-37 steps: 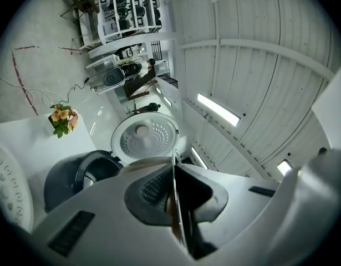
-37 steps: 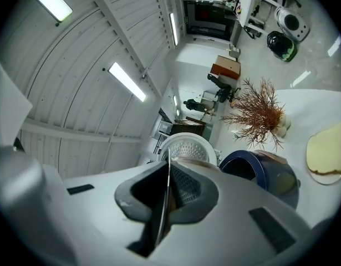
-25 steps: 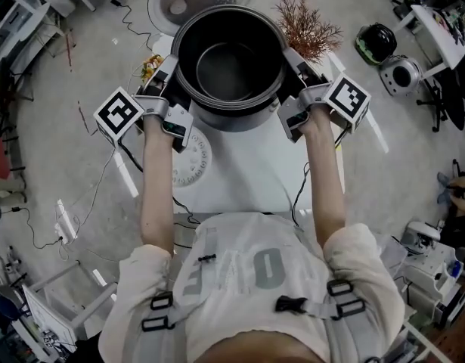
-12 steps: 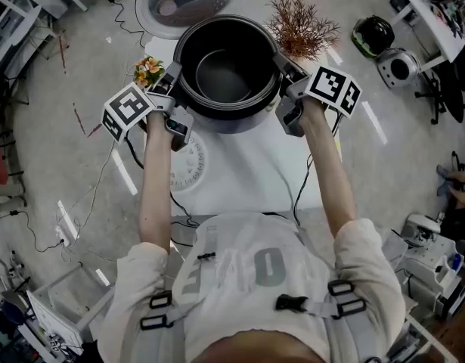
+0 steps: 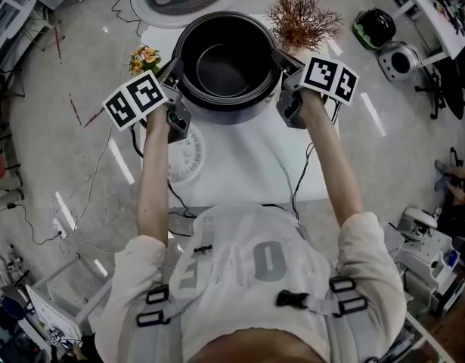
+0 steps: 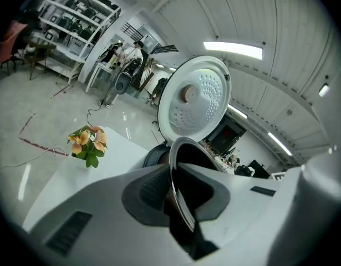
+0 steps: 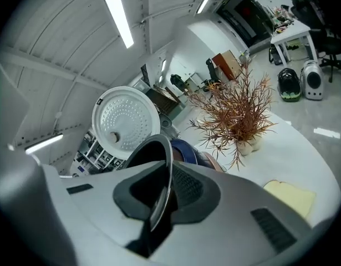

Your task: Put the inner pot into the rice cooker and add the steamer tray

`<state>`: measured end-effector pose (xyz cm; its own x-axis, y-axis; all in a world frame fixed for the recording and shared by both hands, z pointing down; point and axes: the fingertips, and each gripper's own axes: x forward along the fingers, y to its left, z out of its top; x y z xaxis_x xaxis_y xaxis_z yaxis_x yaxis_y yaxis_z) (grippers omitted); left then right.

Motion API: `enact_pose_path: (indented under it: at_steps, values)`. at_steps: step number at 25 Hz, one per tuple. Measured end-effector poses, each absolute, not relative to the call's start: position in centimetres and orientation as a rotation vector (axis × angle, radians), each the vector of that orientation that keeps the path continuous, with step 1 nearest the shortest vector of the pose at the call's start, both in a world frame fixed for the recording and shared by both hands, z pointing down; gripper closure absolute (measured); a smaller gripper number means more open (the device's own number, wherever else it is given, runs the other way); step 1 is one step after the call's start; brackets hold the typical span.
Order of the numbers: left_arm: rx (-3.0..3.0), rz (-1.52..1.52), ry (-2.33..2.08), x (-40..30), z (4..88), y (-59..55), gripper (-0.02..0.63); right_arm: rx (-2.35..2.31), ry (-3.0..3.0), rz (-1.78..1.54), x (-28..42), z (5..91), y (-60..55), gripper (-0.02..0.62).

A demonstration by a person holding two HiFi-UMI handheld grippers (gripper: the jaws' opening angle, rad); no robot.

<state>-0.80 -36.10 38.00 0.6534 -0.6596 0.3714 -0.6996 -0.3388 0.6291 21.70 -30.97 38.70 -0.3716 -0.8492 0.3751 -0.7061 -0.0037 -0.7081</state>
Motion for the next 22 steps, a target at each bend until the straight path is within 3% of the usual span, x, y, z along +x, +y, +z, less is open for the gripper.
enact_pose_path:
  at_steps: [22]
  values:
    - [2.258, 0.52, -1.275, -0.2, 40.2, -36.1, 0.536, -1.87, 2.295, -1.202, 21.8, 40.1, -31.1, 0.532]
